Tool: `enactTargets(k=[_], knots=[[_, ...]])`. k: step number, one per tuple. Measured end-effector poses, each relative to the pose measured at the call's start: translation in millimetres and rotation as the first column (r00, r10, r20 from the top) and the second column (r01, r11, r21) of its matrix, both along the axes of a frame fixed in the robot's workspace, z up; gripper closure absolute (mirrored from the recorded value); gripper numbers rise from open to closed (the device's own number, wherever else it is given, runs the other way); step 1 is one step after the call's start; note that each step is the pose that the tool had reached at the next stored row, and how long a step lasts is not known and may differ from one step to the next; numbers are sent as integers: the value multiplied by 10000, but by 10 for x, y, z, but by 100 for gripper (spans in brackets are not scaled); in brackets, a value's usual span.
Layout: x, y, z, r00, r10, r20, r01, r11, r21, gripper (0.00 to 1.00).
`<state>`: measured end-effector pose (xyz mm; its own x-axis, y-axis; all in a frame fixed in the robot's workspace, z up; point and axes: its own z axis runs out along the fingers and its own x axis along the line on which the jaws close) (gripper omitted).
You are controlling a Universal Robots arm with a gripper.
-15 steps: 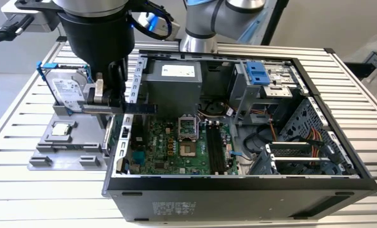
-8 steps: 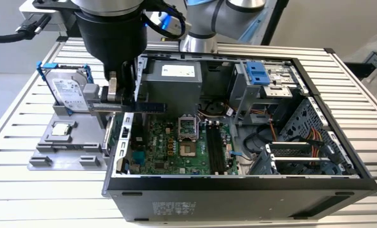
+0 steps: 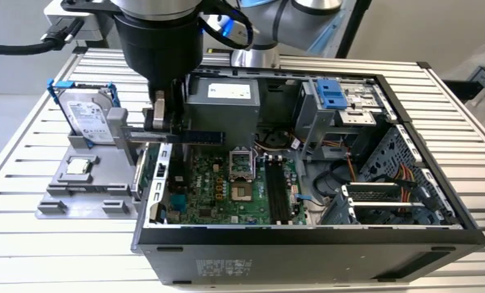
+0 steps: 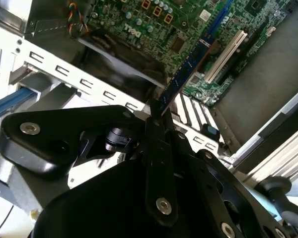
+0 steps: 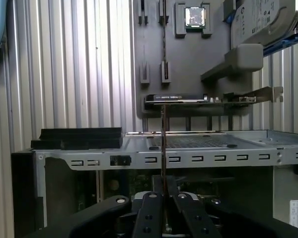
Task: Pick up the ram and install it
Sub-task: 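Pick up the ram and move it above insertion slot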
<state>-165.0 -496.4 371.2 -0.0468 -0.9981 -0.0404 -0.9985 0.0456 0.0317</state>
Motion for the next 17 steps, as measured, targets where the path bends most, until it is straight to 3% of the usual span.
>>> enactTargets(k=[17], knots=[[356,14,0,10000,-11,-1,11,10000,0,100]])
